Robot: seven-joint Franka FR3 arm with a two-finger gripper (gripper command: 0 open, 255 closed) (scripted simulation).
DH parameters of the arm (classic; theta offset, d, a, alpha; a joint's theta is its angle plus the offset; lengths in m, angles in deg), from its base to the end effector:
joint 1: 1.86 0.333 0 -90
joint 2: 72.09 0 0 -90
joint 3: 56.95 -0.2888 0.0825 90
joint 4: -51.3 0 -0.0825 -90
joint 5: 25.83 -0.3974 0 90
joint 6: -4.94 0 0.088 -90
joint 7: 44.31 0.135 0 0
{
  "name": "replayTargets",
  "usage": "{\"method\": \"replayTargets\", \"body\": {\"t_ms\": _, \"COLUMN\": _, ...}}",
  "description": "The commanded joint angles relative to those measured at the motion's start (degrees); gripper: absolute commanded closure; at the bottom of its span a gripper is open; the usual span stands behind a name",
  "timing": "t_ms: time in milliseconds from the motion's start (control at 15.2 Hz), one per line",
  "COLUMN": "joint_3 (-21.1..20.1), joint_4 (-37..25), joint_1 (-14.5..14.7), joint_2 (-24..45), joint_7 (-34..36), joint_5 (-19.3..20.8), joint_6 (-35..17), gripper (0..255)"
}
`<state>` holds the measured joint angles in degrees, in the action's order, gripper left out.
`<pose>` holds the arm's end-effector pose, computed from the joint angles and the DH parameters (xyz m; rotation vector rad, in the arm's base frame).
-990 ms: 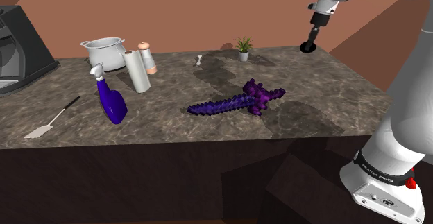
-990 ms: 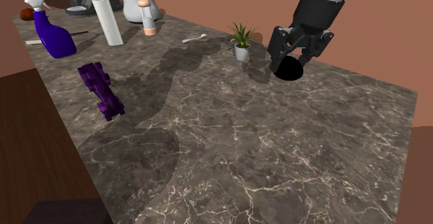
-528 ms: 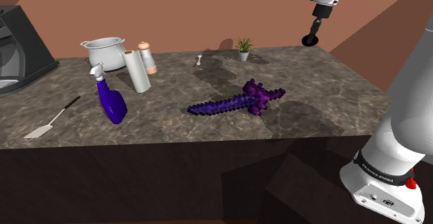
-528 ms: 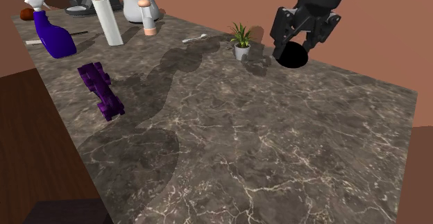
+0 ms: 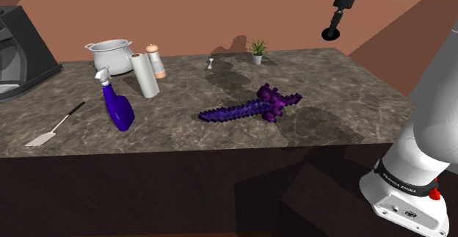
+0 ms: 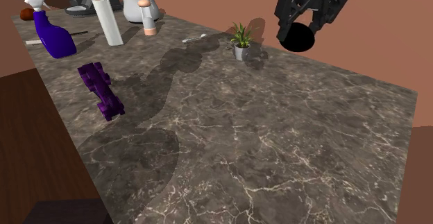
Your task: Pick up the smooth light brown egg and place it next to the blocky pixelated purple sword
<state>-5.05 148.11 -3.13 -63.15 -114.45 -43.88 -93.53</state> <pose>0.4032 -0.4420 0.4676 -2.9680 -0.3596 -0.2015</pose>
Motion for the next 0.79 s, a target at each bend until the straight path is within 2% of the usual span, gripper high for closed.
{"method": "replayTargets", "body": {"t_ms": 0, "joint_3": 0.1, "joint_4": -1.7, "joint_1": -0.1, "joint_2": 0.0, "joint_7": 0.3, "joint_5": 0.1, "joint_6": 1.7, "gripper": 255}}
{"method": "replayTargets", "body": {"t_ms": 264, "joint_3": 0.2, "joint_4": -4.5, "joint_1": -0.5, "joint_2": 0.2, "joint_7": 0.7, "joint_5": 0.1, "joint_6": 4.3, "gripper": 255}}
{"method": "replayTargets", "body": {"t_ms": 726, "joint_3": -4.1, "joint_4": 2.2, "joint_1": 7.8, "joint_2": -7.5, "joint_7": 13.0, "joint_5": 5.5, "joint_6": -0.2, "gripper": 255}}
